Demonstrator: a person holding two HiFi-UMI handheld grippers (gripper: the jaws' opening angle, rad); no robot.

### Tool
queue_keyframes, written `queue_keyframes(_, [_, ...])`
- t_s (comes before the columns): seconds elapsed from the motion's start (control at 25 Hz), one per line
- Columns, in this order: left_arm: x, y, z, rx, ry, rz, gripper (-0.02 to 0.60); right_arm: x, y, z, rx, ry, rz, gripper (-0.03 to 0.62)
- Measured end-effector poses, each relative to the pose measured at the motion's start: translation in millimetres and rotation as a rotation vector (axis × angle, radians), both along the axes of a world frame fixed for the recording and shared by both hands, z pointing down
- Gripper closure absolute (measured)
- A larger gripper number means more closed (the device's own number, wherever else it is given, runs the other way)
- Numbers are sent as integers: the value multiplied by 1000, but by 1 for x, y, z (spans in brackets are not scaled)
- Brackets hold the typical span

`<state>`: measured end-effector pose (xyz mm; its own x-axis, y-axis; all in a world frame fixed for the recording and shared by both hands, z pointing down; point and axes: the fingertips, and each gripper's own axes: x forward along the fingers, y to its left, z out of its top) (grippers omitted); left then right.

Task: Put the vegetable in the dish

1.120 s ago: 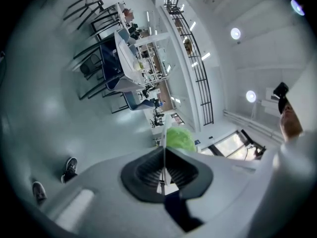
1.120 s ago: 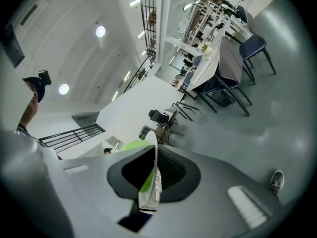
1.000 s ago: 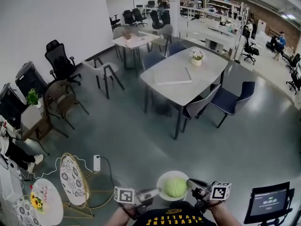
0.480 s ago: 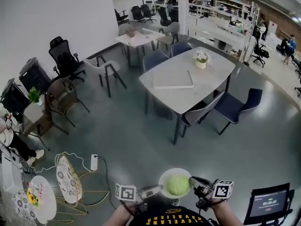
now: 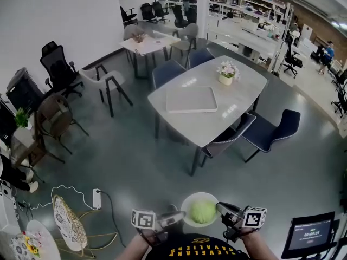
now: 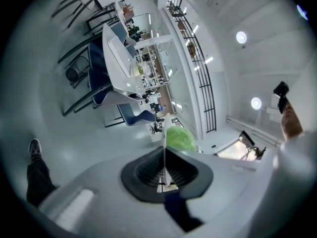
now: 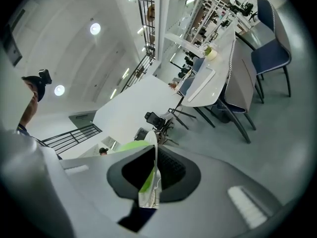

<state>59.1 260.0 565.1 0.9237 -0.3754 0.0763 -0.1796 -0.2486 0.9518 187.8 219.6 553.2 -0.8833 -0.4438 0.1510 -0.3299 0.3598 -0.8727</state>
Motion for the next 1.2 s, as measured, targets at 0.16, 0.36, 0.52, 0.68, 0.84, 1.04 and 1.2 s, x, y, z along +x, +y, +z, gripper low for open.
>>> queue_keyframes(0.16, [-22,-61,-13,14,20,37,572,-21,-56,-14,3,12,34,569])
queue_keyframes(0.36, [-57,-126,-18,19,23,50,572,-55,-119,-18,-5,16,46,569])
queue_keyframes(0.52, [-84,-160,-14,-4,32,34,572,-83,-156,-17,-27,31,24,569])
queue_keyframes(0.68, [-102,-189,-3,-26,24,10,572,-102,-188,-13,-46,38,-3,569])
queue_keyframes(0.84, [-104,-230,-6,-31,16,-30,572,-105,-233,-10,-55,32,-33,569])
queue_keyframes(1.04, [-104,-285,-12,-28,-27,-115,572,-109,-300,-7,-43,-5,-116,568])
queue_keyframes(1.2, [-89,-337,-15,-13,-51,-179,572,-97,-360,-6,-17,-5,-178,568])
